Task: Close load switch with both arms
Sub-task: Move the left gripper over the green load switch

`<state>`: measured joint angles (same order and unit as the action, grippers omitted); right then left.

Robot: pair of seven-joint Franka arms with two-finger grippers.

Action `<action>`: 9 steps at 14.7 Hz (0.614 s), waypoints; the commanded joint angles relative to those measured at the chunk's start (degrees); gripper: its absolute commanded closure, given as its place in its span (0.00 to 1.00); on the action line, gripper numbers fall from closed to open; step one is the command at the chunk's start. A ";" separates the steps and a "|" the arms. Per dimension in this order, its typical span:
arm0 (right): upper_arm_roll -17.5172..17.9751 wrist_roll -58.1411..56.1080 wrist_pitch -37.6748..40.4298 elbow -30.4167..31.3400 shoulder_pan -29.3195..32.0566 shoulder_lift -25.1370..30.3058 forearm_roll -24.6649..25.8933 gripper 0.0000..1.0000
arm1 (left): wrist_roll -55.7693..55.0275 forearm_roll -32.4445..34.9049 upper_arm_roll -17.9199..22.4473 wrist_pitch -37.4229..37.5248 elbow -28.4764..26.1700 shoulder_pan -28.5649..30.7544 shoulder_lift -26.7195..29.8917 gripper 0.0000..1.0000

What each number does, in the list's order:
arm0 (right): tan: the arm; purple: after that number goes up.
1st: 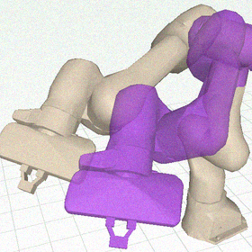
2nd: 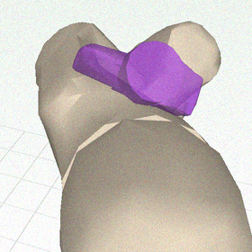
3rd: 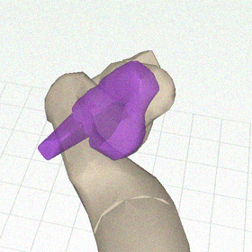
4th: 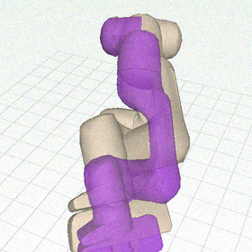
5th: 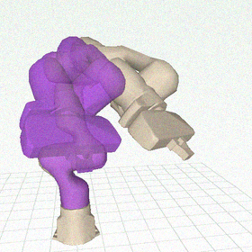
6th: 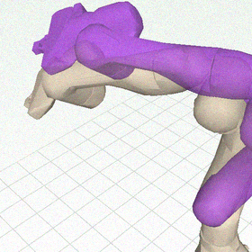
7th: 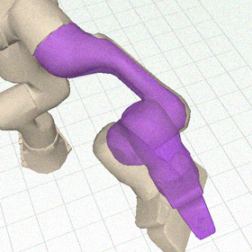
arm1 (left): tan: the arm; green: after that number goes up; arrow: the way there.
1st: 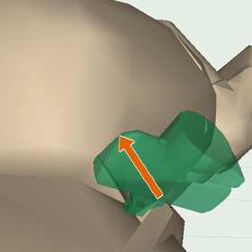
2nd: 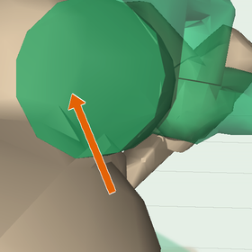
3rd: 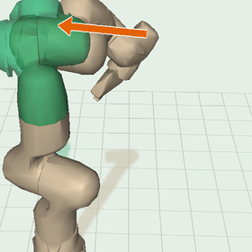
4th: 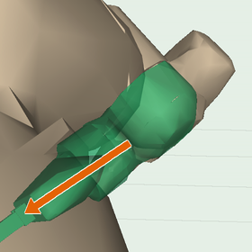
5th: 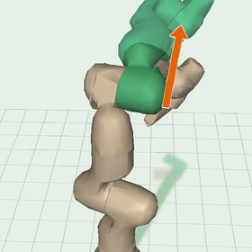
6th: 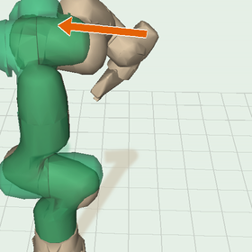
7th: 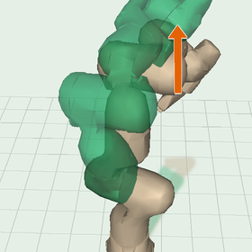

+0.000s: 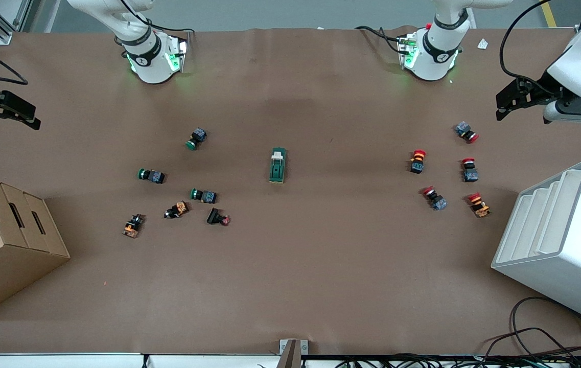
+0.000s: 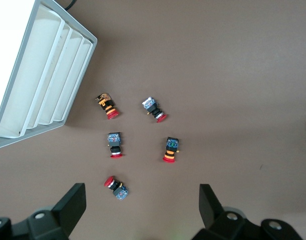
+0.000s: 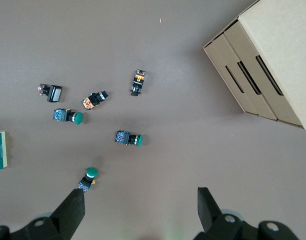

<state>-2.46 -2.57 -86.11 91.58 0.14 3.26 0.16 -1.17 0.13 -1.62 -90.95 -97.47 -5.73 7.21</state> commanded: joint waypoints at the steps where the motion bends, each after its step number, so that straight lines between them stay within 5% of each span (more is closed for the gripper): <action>1: 0.18 0.37 0.24 0.45 0.12 0.96 -0.95 0.00 | 0.03 -0.40 0.12 1.21 1.93 0.02 -0.70 0.00; 6: -0.09 0.54 -0.02 -0.25 0.21 0.35 -0.78 0.00 | 0.02 -0.13 -4.26 1.21 7.55 -2.44 -6.66 0.00; 9: -0.18 0.72 0.06 -1.22 0.47 -4.38 -0.17 0.00 | -7.32 -0.22 -13.47 -1.06 7.21 -2.53 -10.97 0.00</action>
<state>-2.64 -2.50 -86.18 91.56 0.20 2.31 0.17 -3.86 0.11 -9.91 -91.30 -92.87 -8.17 0.73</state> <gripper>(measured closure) 0.000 0.000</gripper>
